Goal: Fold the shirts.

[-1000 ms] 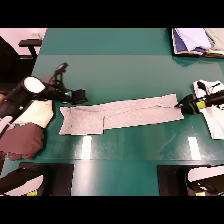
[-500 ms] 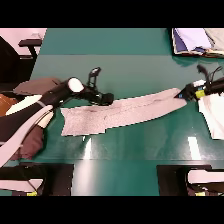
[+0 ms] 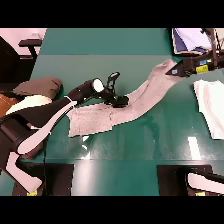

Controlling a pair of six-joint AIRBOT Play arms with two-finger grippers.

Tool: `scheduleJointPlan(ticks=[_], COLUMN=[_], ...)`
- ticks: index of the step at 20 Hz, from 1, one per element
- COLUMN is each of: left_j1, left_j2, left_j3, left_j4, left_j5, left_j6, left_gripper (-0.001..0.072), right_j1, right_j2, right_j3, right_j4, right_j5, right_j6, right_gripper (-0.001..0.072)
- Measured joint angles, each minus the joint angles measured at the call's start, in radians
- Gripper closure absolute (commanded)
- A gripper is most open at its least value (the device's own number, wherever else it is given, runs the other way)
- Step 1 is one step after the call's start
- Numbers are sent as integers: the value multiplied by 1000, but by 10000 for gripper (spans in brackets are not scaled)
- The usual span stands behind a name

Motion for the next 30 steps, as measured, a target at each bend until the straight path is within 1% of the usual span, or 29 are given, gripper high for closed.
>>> scheduleJointPlan(ticks=[5, 9, 12, 14, 16, 17, 18, 19, 20, 23, 25, 27, 29, 30], left_j1=[-2, 43, 132, 225, 323, 376, 422, 467, 510, 600, 628, 645, 651, 652], left_j2=[-18, 13, 129, 248, 369, 434, 490, 547, 596, 690, 719, 734, 743, 745], left_j3=[17, 51, 64, 68, 69, 71, 71, 71, 71, 72, 73, 74, 74, 74], left_j4=[11, 42, 113, 181, 249, 285, 317, 341, 362, 402, 409, 418, 421, 420], left_j5=[-11, -64, -107, -140, -166, -173, -180, -188, -193, -210, -232, -253, -270, -280], left_j6=[-1, -1, -2, -3, -3, -3, -2, -2, -2, -2, -1, -1, -1, 0], left_gripper=[687, 687, 687, 687, 686, 686, 687, 687, 686, 686, 686, 686, 687, 687], right_j1=[158, 258, 338, 408, 498, 547, 603, 655, 709, 822, 838, 809, 734, 686], right_j2=[13, 15, 13, -2, -36, -61, -93, -125, -159, -237, -260, -257, -227, -209], right_j3=[48, 59, 61, 62, 63, 63, 63, 63, 63, 62, 61, 29, -46, -93], right_j4=[3, 4, 5, 24, 67, 93, 116, 134, 149, 141, 73, -14, -79, -98], right_j5=[-17, -51, -102, -154, -220, -257, -297, -332, -367, -422, -414, -378, -362, -354], right_j6=[26, 32, 33, 33, 8, -7, -23, -40, -59, -96, -87, -61, -39, -30], right_gripper=[700, 700, 699, 699, 698, 682, 539, 348, 233, 228, 228, 228, 228, 211])
